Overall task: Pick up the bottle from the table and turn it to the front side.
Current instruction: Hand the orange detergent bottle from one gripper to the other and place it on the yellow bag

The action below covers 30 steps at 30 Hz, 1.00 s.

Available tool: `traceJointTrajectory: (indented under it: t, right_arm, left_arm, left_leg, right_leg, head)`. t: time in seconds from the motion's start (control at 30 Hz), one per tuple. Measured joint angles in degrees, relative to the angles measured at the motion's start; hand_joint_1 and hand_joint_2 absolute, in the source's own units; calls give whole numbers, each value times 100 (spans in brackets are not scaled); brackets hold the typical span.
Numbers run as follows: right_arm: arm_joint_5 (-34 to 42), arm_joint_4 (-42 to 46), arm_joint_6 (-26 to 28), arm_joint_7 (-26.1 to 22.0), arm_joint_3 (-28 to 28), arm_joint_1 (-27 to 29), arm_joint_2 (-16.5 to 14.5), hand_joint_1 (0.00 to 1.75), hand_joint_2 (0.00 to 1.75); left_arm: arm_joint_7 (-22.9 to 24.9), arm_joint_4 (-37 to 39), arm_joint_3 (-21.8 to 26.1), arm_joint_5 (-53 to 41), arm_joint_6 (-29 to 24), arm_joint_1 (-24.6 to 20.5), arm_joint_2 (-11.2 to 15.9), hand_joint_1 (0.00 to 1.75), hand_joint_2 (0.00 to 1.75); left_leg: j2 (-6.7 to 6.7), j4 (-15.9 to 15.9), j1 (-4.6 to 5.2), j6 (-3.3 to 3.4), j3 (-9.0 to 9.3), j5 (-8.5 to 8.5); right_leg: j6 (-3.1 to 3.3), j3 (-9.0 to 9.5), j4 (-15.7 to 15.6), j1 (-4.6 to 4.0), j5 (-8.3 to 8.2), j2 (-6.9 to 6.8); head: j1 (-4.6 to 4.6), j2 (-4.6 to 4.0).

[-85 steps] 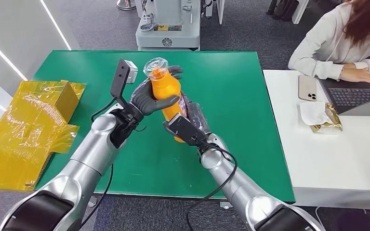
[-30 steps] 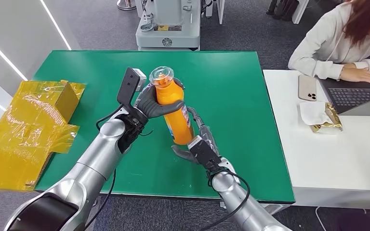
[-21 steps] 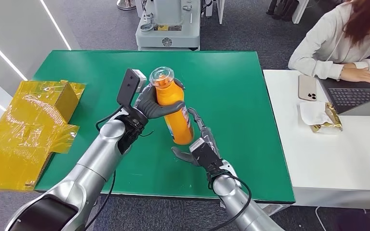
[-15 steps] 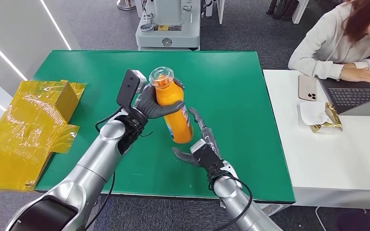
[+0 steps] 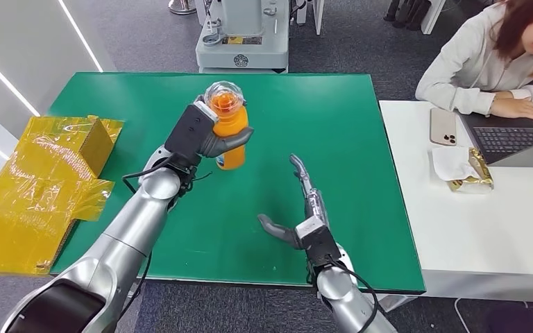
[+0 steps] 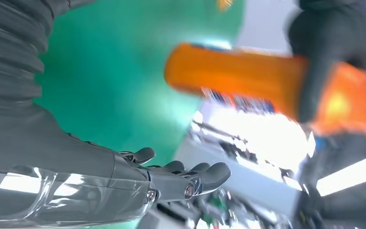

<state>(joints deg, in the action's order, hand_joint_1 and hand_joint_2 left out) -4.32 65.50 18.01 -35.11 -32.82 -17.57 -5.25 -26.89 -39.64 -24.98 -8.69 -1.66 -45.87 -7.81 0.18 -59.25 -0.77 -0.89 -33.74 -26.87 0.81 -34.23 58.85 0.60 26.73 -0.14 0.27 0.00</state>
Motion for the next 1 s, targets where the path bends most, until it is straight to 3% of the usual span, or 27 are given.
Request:
traceJointTrajectory:
  t: [0.23, 0.4, 0.53, 0.8, 1.0]
  right_arm:
    - [55, 1577, 437, -149, 56, 801, 128, 0, 175]
    - [-164, 2327, 514, -91, 56, 1170, 151, 0, 175]
    - [-223, 2590, 508, -105, 56, 1353, 151, 0, 175]
    - [-221, 2780, 511, -139, 56, 1463, 151, 0, 175]
    - [-216, 2788, 513, -139, 56, 1467, 151, 0, 175]
  left_arm:
    - [-32, 230, 159, -125, -188, -41, 104, 175, 175]
    - [97, 447, 168, -1110, -1185, -57, 157, 175, 175]
    - [347, 711, 153, -2044, -2062, -100, 240, 175, 175]
    - [647, 1136, 120, -2816, -2651, -127, 427, 175, 175]
    - [652, 1327, 120, -2917, -2732, -126, 547, 175, 175]
  left_leg:
    - [1, 1, 0, 0, -1, -1]
    - [3, 2, 0, 0, -1, 0]
    - [2, 2, 0, 0, 0, 0]
    - [4, 2, 0, 0, -1, 0]
    - [2, 2, 0, 0, -1, 0]
  right_leg:
    - [0, -2, 0, 0, 1, 0]
    - [1, -2, 0, 0, 0, 1]
    - [1, -1, 0, 0, 0, 2]
    - [0, -2, 0, 0, 0, 3]
    - [1, -2, 0, 0, 0, 1]
  head:
    - [-1, 0]
    - [-1, 0]
    - [-1, 0]
    - [-1, 0]
    - [-1, 0]
